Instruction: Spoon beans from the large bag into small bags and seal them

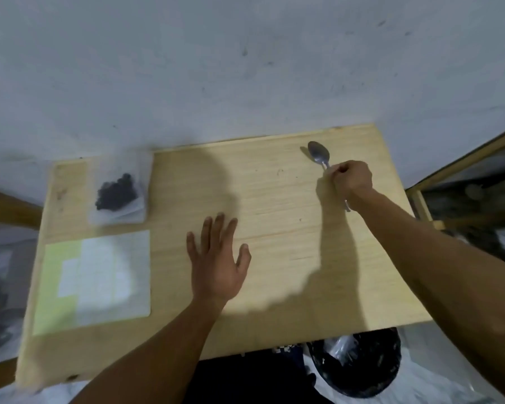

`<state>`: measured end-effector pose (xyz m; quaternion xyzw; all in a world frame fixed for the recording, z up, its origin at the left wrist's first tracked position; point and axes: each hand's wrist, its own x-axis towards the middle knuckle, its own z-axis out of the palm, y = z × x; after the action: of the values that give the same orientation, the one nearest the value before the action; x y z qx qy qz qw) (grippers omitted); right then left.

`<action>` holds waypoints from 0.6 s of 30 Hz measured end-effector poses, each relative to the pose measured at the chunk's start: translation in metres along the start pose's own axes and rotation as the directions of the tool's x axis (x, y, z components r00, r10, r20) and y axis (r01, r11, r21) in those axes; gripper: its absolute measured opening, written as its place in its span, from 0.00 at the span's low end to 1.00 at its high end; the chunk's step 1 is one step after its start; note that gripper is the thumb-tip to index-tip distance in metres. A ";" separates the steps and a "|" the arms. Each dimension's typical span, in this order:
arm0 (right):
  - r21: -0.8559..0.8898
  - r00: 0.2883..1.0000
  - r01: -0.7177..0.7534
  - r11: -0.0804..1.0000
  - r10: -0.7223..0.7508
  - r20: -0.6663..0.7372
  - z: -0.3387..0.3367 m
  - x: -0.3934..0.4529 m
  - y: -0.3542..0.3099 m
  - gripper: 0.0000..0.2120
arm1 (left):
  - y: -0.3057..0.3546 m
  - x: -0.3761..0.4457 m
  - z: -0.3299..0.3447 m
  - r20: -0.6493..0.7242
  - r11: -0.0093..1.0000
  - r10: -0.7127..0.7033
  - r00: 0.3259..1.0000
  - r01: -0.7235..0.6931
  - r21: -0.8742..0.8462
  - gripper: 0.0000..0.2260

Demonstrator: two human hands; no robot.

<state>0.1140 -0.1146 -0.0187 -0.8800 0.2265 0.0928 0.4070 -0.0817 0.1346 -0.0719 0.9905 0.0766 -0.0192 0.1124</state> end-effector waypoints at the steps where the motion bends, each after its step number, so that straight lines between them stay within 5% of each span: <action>1: 0.015 0.999 -0.051 0.999 0.051 -0.013 -0.001 0.008 -0.008 0.10 | 0.000 0.000 0.000 0.001 1.000 -0.001 1.000 0.001 0.011 0.26; 5: 0.000 0.990 -0.133 0.991 0.133 -0.048 0.001 0.034 -0.029 0.10 | 0.001 0.002 -0.001 -0.002 0.999 -0.004 1.000 0.004 0.043 0.25; 11: -0.178 0.992 -0.005 0.984 -0.017 -0.123 0.015 0.032 -0.027 0.10 | 0.002 0.001 -0.002 -0.004 0.999 -0.008 1.000 0.008 0.045 0.25; 18: -0.155 0.998 0.024 0.988 -0.033 -0.061 0.012 0.021 -0.028 0.12 | 0.001 0.001 -0.002 0.010 0.999 -0.010 1.000 0.009 0.046 0.26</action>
<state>0.1462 -0.0963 -0.0149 -0.9145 0.2188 0.0765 0.3316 -0.0802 0.1345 -0.0695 0.9924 0.0803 -0.0264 0.0897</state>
